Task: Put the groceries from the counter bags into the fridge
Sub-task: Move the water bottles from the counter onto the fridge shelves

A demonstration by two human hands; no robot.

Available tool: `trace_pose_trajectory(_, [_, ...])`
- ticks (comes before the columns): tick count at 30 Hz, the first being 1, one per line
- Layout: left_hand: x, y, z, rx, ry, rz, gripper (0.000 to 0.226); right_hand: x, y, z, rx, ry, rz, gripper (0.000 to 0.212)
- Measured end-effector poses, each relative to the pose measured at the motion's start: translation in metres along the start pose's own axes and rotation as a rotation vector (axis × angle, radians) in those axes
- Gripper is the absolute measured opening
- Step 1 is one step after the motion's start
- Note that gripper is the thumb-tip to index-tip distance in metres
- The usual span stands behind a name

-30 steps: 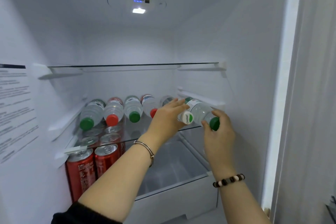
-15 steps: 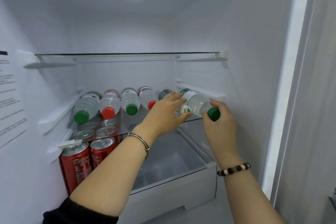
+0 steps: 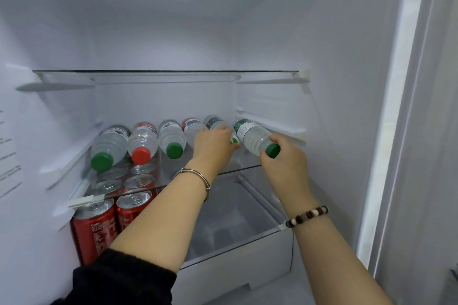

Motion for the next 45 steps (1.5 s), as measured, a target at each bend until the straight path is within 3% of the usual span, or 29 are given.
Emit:
trace_pose_trajectory(3, [0.002, 0.001, 0.002, -0.003, -0.028, -0.014, 0.032, 0.007, 0.000, 0.009, 0.010, 0.017, -0.097, 0.040])
trace_pose_trajectory(7, [0.004, 0.004, 0.000, 0.036, -0.064, -0.011, 0.028, 0.018, 0.002, 0.023, 0.007, 0.041, -0.218, 0.026])
trace_pose_trajectory(11, [0.007, 0.007, 0.002, 0.009, -0.102, -0.099, 0.032, 0.033, 0.002, 0.040, -0.016, 0.091, -0.335, 0.029])
trace_pose_trajectory(24, [0.010, 0.010, 0.006, -0.032, -0.145, -0.165, 0.032, 0.074, -0.001, 0.077, -0.058, 0.195, -0.478, 0.015])
trace_pose_trajectory(32, [0.013, 0.011, 0.007, -0.021, -0.193, -0.213, 0.029, 0.064, -0.002, 0.063, -0.142, 0.064, -0.470, 0.024])
trace_pose_trajectory(41, [0.001, 0.007, 0.000, -0.035, -0.190, -0.225, 0.028, 0.057, 0.001, 0.050, -0.090, 0.065, -0.350, 0.021])
trace_pose_trajectory(45, [-0.018, -0.005, -0.017, 0.077, -0.359, -0.287, 0.026, 0.036, -0.003, 0.013, -0.097, 0.004, -0.248, 0.022])
Point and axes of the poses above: each hand's wrist, its own z-axis towards the middle knuckle, its own x-axis out of the palm, y = z × x, the point moved 4 cm from there along z, towards the middle knuckle, and after that the axes turned 3 degrees about -y, right-handed, at the moved point
